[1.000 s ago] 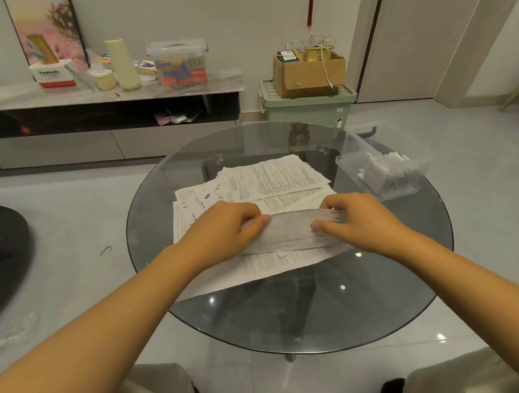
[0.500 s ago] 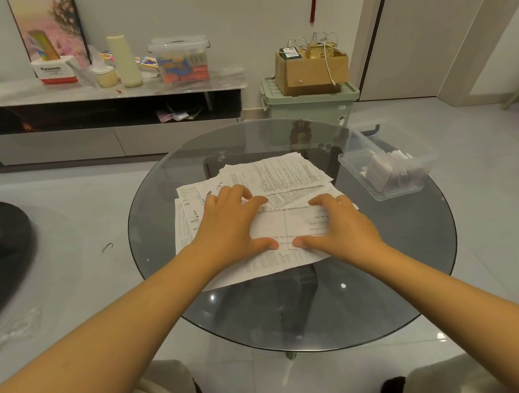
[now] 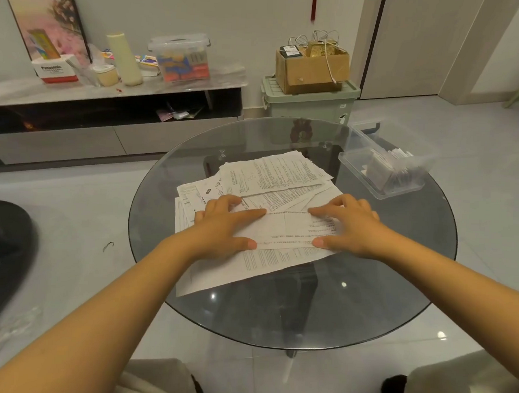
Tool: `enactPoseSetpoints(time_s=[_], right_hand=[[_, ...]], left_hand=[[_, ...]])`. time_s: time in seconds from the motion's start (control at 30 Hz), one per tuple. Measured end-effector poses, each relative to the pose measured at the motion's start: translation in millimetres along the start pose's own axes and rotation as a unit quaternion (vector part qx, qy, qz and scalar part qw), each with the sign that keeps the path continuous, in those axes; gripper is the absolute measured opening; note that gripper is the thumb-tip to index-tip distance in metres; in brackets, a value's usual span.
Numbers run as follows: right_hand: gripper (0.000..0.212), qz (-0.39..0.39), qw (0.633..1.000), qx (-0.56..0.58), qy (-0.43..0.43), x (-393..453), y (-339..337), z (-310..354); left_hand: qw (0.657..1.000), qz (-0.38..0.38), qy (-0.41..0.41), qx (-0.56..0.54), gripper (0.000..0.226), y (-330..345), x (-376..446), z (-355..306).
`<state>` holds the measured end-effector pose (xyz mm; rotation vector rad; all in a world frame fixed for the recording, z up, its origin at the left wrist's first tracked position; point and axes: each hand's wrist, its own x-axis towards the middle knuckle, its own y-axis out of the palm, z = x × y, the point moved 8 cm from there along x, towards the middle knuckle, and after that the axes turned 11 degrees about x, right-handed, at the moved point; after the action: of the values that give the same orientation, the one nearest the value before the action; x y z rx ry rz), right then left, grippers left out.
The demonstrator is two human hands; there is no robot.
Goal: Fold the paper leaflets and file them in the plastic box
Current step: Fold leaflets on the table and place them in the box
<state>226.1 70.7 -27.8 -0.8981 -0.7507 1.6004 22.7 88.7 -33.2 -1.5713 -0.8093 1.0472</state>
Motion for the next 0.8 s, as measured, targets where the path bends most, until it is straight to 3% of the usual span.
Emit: enactPoseSetpoints(time_s=[0.17, 0.27, 0.37, 0.57, 0.7, 0.8], right_hand=[[0.065, -0.014, 0.999, -0.036, -0.019, -14, -3, 6], [0.067, 0.003, 0.998, -0.048, -0.046, -27, 0, 13], [0.071, 0.026, 0.997, 0.002, -0.076, -41, 6, 19], [0.068, 0.109, 0.986, 0.033, -0.124, -57, 19, 25], [0.052, 0.136, 0.980, 0.021, -0.144, -61, 18, 24], [0.034, 0.129, 0.977, 0.018, -0.166, -63, 17, 24]], left_hand=[[0.991, -0.133, -0.004, 0.015, 0.052, -17, -6, -5], [0.985, -0.173, 0.022, 0.008, 0.036, -21, -12, -16], [0.985, -0.160, 0.058, -0.039, 0.030, -15, -20, -30], [0.990, -0.085, 0.110, -0.029, 0.045, 0, -32, -51], [0.990, -0.033, 0.133, -0.013, 0.050, 12, -36, -55], [0.989, -0.020, 0.131, -0.061, 0.047, 14, -37, -54]])
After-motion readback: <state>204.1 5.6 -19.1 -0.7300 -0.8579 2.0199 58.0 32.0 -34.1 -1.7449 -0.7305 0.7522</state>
